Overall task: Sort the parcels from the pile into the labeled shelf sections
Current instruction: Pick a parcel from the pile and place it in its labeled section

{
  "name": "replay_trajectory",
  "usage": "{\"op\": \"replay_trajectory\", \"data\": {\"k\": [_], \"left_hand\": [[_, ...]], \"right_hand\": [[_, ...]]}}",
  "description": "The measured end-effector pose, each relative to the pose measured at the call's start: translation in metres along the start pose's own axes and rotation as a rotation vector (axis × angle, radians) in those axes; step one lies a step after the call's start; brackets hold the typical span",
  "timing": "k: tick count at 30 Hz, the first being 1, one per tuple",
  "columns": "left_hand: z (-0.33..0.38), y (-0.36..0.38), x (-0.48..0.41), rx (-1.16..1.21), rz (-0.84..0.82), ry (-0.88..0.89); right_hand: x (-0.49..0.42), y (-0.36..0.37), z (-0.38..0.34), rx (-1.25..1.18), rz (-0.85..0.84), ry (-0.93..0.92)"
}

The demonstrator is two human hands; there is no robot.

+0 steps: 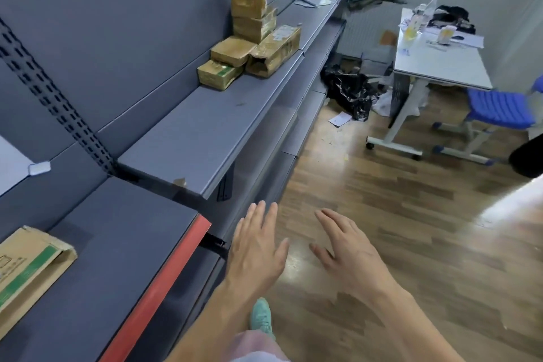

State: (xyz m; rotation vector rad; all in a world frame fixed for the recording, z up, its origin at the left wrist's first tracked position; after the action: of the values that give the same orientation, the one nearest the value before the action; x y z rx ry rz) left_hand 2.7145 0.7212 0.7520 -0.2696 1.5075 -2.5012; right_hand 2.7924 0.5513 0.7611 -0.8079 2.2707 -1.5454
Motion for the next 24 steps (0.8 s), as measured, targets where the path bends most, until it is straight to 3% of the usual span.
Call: {"op": "replay_trajectory", "data": {"k": [16,24], "left_hand": [[-0.024,-0.005,-0.244,-0.001,-0.071,0.006],[-0.056,-0.021,-0.321,0.008,-0.033,-0.13]], "right_hand": [[-0.216,-0.044,0.063,0.035,-0.025,0.088],[-0.325,-0.044,0.067,0.052,-0.122,-0.034]]}}
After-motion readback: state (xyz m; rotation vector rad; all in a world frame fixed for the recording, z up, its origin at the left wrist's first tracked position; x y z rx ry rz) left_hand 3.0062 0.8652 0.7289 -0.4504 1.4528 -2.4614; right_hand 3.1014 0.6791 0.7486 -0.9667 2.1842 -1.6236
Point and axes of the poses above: each hand's wrist, its own x-axis away from the middle knuckle, its own y-axis out of the palm, z = x × y, the point moved 5 cm from there along -x, towards the middle knuckle, and after that the axes turned 2 degrees about y, right-handed, at the moved point
